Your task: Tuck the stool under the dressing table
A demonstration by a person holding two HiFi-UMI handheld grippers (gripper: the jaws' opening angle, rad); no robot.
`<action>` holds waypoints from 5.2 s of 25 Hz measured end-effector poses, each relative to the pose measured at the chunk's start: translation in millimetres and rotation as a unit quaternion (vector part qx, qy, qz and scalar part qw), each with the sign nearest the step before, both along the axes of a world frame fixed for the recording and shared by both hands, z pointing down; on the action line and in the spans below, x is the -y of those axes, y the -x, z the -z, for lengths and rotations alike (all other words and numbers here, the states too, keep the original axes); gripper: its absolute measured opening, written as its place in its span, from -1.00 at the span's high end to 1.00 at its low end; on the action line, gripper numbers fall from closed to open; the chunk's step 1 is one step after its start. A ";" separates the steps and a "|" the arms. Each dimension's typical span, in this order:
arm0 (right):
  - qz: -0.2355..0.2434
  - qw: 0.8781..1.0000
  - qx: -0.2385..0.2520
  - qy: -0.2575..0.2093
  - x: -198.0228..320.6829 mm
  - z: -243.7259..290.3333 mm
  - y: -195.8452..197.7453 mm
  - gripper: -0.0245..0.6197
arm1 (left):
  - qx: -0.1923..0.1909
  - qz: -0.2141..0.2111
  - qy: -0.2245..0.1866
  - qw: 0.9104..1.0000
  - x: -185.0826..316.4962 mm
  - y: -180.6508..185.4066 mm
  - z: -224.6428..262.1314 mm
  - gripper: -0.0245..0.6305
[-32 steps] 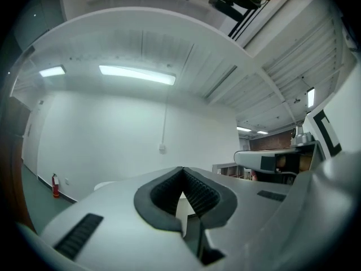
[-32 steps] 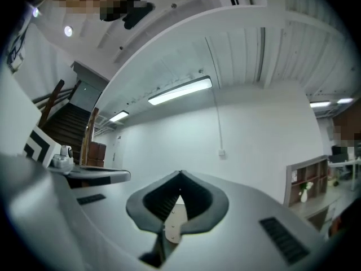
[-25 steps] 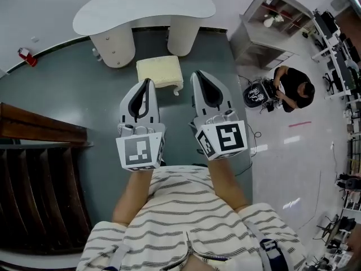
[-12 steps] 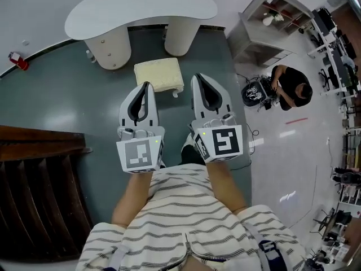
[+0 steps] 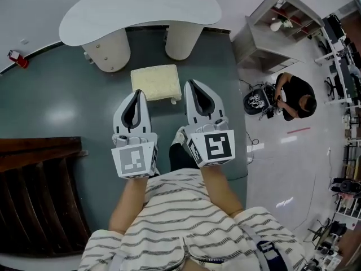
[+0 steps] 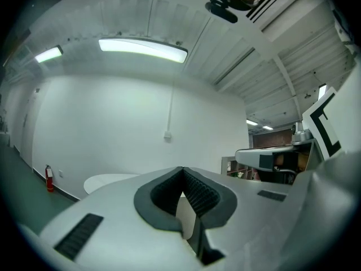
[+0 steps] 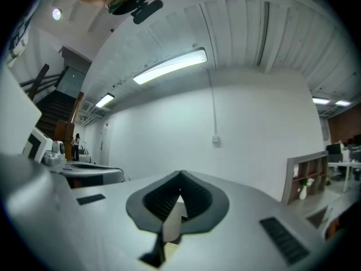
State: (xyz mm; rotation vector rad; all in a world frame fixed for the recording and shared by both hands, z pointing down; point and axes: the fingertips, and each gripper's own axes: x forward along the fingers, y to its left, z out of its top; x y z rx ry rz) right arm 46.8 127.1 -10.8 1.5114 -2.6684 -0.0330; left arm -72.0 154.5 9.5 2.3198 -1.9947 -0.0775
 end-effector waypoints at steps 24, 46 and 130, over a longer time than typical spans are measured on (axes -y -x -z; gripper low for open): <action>0.082 0.988 0.012 0.129 182.8 -134.7 -10.0 0.91 | 0.007 0.040 0.098 0.994 181.6 -22.3 -109.5 0.91; 0.003 0.964 -0.019 0.265 225.6 -399.6 29.1 0.91 | -0.002 0.017 0.247 0.969 226.8 43.0 -371.2 0.91; -0.094 0.869 -0.105 0.474 190.0 -778.6 -27.7 0.19 | -0.009 0.071 0.496 0.865 169.1 36.7 -763.4 0.29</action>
